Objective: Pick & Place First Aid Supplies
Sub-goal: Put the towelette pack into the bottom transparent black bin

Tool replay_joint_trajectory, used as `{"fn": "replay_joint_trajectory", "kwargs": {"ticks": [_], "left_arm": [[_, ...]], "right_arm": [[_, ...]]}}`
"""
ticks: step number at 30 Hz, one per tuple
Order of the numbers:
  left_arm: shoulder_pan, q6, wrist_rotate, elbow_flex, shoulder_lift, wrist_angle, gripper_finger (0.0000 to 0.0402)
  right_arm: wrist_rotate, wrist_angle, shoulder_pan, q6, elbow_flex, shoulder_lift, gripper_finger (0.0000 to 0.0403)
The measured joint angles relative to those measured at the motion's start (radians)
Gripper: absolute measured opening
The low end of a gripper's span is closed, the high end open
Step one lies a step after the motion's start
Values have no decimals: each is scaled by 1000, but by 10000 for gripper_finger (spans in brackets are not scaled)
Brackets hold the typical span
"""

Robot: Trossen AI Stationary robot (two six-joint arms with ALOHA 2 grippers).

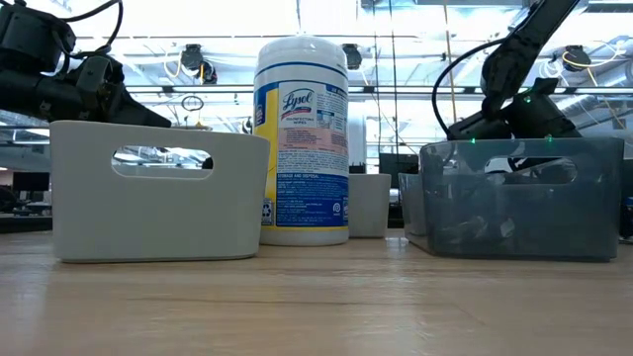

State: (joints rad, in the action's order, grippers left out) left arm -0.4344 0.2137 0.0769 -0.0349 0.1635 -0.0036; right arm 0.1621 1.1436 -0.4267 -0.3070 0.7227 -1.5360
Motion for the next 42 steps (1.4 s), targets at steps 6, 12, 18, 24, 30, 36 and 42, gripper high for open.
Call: {"fn": "replay_joint_trajectory", "kwargs": {"ticks": [6, 12, 18, 24, 30, 36, 42], "left_arm": [[0, 0, 0, 0, 0, 0, 129], [0, 0, 0, 0, 0, 0, 129], [0, 0, 0, 0, 0, 0, 129], [0, 0, 0, 0, 0, 0, 129], [0, 0, 0, 0, 0, 0, 129], [0, 0, 0, 0, 0, 0, 129], [0, 0, 0, 0, 0, 0, 129]], "right_arm": [[-4, 0, 0, -6, 0, 0, 1], [-14, 39, 0, 2, 20, 41, 1], [-27, 41, 0, 7, 24, 103, 25], [-68, 67, 0, 30, 24, 132, 110], [-113, 97, -30, 58, 24, 154, 210], [-109, 137, -110, 103, 1, 149, 256], [-34, 100, -118, 191, 0, 145, 247]]}}
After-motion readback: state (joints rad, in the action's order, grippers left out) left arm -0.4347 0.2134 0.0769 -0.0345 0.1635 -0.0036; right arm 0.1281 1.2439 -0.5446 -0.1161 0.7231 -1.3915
